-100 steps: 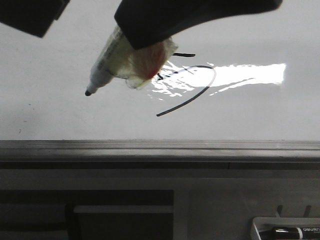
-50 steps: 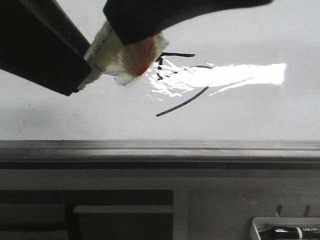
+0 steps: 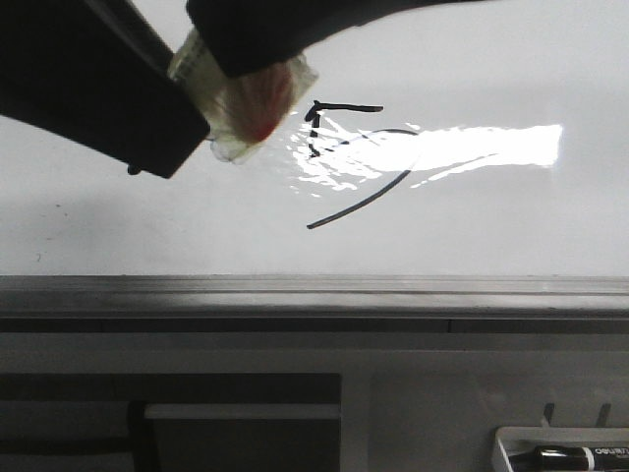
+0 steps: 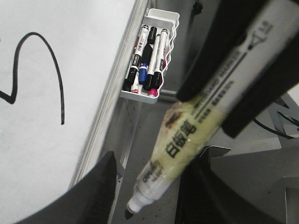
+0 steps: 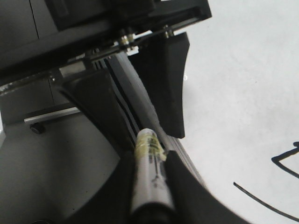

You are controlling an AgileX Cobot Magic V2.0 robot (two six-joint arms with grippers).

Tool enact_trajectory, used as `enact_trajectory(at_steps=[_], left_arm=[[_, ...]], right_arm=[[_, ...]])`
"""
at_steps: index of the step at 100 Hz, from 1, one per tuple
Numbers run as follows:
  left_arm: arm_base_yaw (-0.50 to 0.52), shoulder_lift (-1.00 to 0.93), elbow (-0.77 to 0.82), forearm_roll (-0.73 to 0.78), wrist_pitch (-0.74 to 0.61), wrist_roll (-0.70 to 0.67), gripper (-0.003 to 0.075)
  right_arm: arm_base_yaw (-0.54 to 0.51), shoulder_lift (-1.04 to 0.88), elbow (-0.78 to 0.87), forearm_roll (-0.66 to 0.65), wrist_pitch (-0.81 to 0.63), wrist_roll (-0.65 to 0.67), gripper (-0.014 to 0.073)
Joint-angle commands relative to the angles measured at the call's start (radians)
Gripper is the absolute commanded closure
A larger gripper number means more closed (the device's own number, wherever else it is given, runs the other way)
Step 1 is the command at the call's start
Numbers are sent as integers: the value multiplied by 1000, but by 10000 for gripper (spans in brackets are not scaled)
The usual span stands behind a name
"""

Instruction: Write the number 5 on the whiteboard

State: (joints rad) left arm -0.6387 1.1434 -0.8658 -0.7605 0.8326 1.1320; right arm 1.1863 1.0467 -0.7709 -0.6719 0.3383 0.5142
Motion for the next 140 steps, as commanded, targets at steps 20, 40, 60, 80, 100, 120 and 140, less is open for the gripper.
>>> enact_trajectory(at_steps=[20, 40, 60, 80, 100, 120, 140], left_arm=[[-5, 17, -33, -76, -39, -1, 486], [-5, 17, -33, -91, -44, 3, 738], [-5, 17, -33, -91, -42, 3, 741], [-5, 17, -33, -91, -32, 3, 741], [-5, 17, -33, -93, -20, 3, 741], [-5, 17, -33, -93, -11, -4, 741], [-5, 17, -33, -94, -46, -84, 741]], right_arm=[[-1, -7, -30, -24, -73, -9, 662], [-1, -7, -30, -24, -73, -9, 662], [-1, -7, -30, -24, -73, -9, 662], [-1, -7, -30, -24, -68, -9, 649], [-1, -9, -30, -24, 1, -9, 326], [-1, -75, -44, -80, 25, -9, 86], [-2, -183, -95, -86, 116, -9, 93]])
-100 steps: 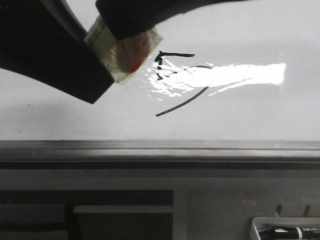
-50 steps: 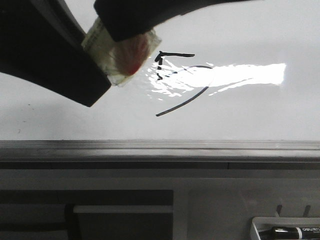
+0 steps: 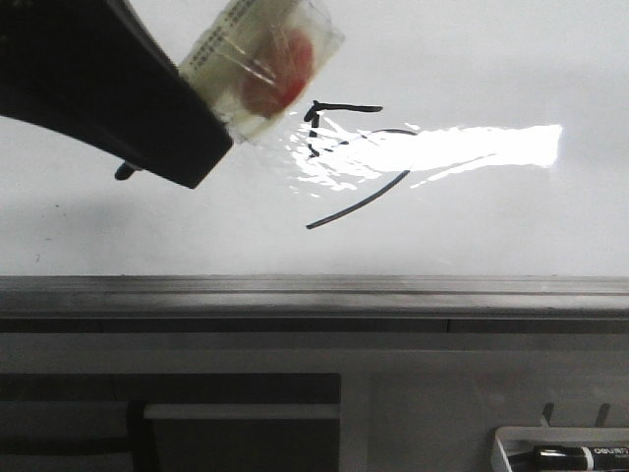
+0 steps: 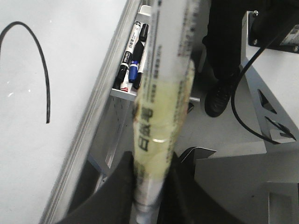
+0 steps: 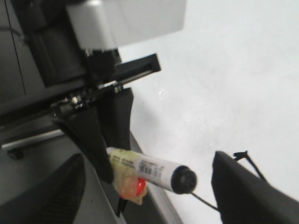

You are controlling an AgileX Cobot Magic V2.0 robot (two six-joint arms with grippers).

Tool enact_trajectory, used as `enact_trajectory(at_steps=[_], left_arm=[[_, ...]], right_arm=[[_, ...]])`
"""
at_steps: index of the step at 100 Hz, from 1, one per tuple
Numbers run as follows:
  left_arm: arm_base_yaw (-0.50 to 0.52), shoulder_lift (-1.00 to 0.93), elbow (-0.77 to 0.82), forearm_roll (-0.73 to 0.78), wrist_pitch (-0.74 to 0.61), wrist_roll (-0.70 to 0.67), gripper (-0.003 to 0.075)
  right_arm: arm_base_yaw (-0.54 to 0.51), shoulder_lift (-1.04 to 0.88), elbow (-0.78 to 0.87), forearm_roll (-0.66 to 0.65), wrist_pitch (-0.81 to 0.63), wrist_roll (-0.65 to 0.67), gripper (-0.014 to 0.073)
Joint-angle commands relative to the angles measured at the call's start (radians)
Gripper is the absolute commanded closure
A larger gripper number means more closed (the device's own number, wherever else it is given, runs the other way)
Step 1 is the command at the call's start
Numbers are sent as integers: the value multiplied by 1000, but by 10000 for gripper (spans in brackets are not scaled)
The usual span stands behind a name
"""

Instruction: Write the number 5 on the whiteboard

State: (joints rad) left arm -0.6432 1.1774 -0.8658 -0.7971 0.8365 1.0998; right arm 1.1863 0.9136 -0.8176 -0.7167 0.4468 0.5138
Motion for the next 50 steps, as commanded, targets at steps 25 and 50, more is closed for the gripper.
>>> enact_trajectory(at_steps=[25, 50], left_arm=[[-1, -17, -33, -55, -332, -353, 741], [-1, -17, -1, -50, -596, -475, 741]], right_arm=[[-2, -202, -52, -44, 187, 9, 475], [-2, -328, -42, -69, 325, 10, 655]])
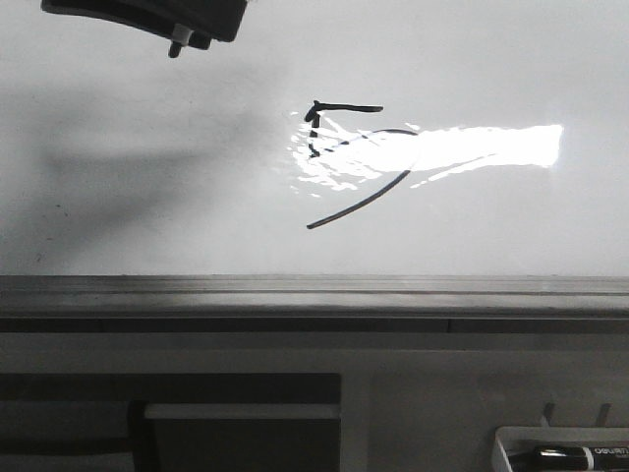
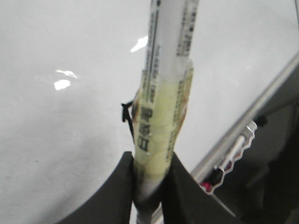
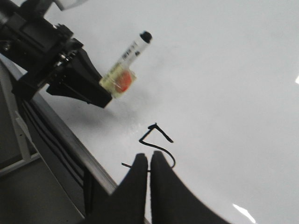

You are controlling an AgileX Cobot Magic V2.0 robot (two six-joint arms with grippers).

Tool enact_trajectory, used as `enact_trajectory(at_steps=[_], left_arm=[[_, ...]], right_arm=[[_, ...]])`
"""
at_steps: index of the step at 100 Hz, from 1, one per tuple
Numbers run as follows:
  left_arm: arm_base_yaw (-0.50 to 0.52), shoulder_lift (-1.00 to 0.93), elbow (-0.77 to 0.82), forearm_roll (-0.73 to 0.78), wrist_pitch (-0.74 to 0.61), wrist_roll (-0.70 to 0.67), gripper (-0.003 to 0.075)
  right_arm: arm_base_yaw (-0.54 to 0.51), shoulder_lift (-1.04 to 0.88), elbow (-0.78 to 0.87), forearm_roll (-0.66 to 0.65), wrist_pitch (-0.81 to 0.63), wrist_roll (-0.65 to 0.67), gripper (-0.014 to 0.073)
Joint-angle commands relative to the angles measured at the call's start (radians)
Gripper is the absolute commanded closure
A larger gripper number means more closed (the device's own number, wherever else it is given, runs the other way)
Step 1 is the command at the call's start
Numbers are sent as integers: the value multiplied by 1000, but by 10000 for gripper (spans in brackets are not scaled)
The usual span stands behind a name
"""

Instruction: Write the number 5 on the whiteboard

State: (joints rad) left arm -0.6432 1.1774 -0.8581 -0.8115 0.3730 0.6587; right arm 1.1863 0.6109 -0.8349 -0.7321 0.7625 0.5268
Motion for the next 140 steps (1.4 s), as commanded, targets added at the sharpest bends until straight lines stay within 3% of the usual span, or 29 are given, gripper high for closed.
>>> enact_trajectory(at_steps=[1, 15, 41, 53, 121, 131, 140], left_arm=[[-1, -17, -6, -36, -140, -36, 741], [-3, -15, 45, -42, -254, -126, 741], [-66, 37, 106, -84, -388, -133, 741], [-70, 78, 113, -148, -392, -133, 741], [-70, 153, 142, -149, -435, -133, 739], [-70, 153, 142, -157, -438, -133, 696], [-70, 153, 142, -157, -441, -133, 601]], right_arm=[[-2, -28, -25, -55, 14, -3, 655], [-2, -70, 6, -55, 47, 12, 655], [-2, -86, 33, -60, 59, 42, 655], [-2, -86, 33, -66, 59, 42, 655], [-2, -86, 33, -69, 65, 42, 655], [-2, -86, 33, -69, 66, 42, 655], [-2, -86, 33, -69, 66, 42, 655]])
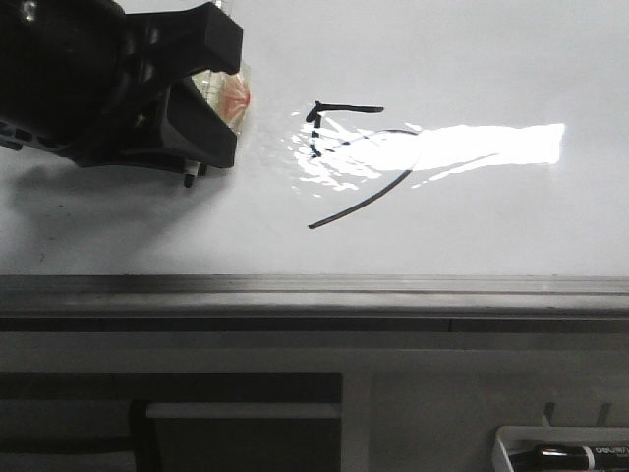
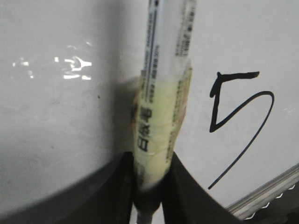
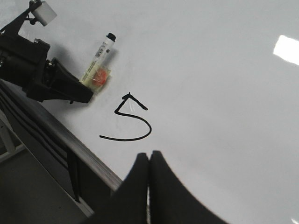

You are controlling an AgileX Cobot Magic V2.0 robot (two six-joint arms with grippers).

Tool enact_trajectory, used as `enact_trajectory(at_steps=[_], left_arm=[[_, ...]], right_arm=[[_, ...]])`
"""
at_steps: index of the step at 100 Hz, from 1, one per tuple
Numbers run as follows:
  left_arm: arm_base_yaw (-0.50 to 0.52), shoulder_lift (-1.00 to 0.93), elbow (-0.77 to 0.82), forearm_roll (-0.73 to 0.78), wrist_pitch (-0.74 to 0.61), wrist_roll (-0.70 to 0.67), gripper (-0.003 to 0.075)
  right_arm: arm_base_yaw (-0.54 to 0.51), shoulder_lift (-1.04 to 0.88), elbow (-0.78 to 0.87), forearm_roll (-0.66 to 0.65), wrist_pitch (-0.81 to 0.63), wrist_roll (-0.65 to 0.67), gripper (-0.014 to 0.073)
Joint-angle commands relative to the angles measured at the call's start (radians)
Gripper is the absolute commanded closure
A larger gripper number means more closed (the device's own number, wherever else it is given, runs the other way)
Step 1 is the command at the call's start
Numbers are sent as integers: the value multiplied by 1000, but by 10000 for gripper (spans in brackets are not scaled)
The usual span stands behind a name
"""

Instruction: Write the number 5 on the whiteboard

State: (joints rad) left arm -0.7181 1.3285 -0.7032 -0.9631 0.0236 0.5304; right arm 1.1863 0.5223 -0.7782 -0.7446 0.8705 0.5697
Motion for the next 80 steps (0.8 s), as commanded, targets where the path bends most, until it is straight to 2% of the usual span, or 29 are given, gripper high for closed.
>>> enact_trajectory(at_steps=[1, 10, 17, 44, 51, 66, 73, 80], left_arm=[[5, 2, -13, -6, -94, -5, 585], [5, 2, -13, -6, -96, -5, 496], [5, 2, -13, -6, -97, -5, 459], [5, 2, -13, -6, -106, -5, 435], [5, 2, -13, -6, -112, -5, 356], [5, 0, -17, -6, -116, -5, 105], [5, -13, -17, -6, -110, -5, 55], [3, -39, -21, -6, -87, -5, 62]], right_arm=[[-2, 2, -24, -56, -42, -1, 655], [-2, 2, -24, -56, -42, -1, 655], [-2, 2, -24, -56, -42, -1, 655], [-2, 2, -24, -56, -42, -1, 655], [-2, 2, -24, -56, -42, -1, 655], [-2, 2, -24, -56, -42, -1, 655], [-2, 2, -24, -56, -42, -1, 655], [-2, 2, -24, -60, -40, -1, 655]])
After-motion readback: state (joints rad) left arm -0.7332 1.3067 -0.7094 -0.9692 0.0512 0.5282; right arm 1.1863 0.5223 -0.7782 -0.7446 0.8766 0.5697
